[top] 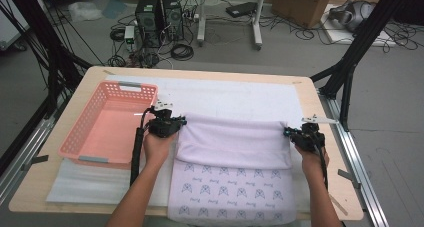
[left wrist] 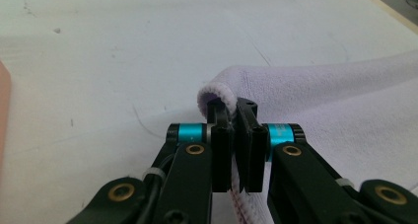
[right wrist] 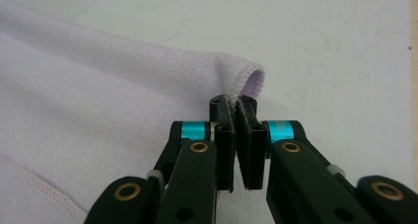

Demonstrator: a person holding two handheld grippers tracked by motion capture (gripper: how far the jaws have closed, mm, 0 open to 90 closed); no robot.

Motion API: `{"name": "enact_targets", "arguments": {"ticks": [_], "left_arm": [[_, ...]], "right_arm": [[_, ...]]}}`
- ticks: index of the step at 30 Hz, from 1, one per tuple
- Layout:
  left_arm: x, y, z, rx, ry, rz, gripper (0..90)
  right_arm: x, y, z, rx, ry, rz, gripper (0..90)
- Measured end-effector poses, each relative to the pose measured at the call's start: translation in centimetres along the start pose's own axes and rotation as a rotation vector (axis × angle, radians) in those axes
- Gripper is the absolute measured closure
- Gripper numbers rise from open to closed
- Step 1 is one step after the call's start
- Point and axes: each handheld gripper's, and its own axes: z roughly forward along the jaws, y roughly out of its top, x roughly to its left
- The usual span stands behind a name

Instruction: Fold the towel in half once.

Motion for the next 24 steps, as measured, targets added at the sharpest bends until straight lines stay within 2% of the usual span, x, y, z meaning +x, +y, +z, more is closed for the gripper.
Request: {"name": "enact_targets", "arguments": {"ticks": [3,6,8,9,13,16,18,24], "left_arm": [[0.4,0.5,0.5,-0.004,-0.004,-0.004,85.4],[1.1,1.1,1.0,-0.014,-0.007,-0.027,85.4],[1.4,1.4,1.4,-0.011,-0.005,-0.025,85.4],[1.6,1.4,1.6,-0.027,0.001,-0.034,85.4],[2.1,1.4,2.5,-0.019,0.009,-0.025,85.4],[2.4,1.2,3.0,-0.021,0.009,-0.035,85.4],[2.5,1.1,3.3,-0.021,0.011,-0.034,85.3],[2.6,0.8,3.7,-0.004,0.014,-0.013,84.4]], "right_arm": [[-0.5,1.0,0.5,-0.009,-0.006,-0.003,86.8],[-0.7,1.9,1.0,-0.016,-0.012,-0.018,86.8],[-0.8,2.5,1.5,-0.018,-0.018,-0.015,86.8],[-0.9,2.7,1.7,-0.019,-0.018,-0.017,86.8],[-0.9,3.5,2.6,-0.026,-0.04,-0.02,86.8],[-1.1,3.6,3.3,-0.026,-0.046,-0.017,86.8],[-1.2,3.5,3.7,-0.024,-0.044,0.002,86.8],[-1.4,3.1,4.8,-0.02,-0.045,0.015,86.8]]}}
